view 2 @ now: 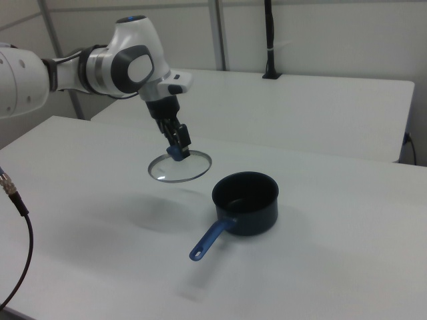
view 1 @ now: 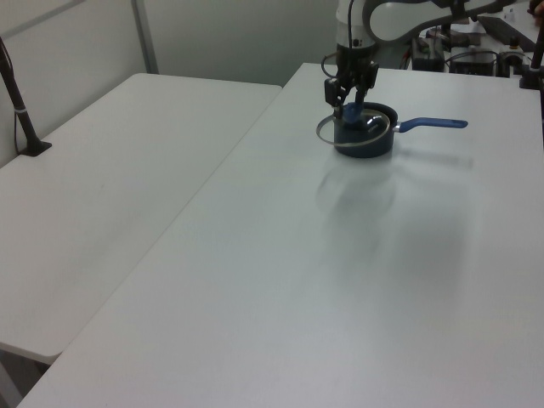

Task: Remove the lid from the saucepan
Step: 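Carry the glass lid away from the saucepan across the table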

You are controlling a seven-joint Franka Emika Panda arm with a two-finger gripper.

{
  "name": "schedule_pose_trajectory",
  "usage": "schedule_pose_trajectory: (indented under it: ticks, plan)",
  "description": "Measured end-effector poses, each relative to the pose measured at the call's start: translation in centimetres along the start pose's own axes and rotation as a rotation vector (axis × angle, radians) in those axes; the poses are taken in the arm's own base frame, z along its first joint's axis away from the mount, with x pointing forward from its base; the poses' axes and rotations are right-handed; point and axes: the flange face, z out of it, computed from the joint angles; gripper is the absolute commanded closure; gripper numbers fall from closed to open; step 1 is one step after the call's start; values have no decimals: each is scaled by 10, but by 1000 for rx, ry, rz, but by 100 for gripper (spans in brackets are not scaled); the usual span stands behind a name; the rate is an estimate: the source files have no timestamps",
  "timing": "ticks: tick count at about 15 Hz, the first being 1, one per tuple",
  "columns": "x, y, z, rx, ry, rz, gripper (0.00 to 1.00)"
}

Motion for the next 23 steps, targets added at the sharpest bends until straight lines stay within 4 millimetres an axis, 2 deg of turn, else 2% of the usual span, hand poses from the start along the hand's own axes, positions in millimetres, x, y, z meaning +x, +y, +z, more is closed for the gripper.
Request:
schedule_pose_trajectory:
  ticks: [4,7,10,20,22,23]
  plan:
    - [-24,-3,-3,4,-26,-85,61]
    - [-40,-5,6,3,-58,-144,61]
    - [-43,-6,9,1,-66,-155,61]
    - [-57,7,-3,18,-70,-204,61]
    - [-72,14,-8,30,-81,-240,61]
    - [-93,18,-9,38,-101,-273,61]
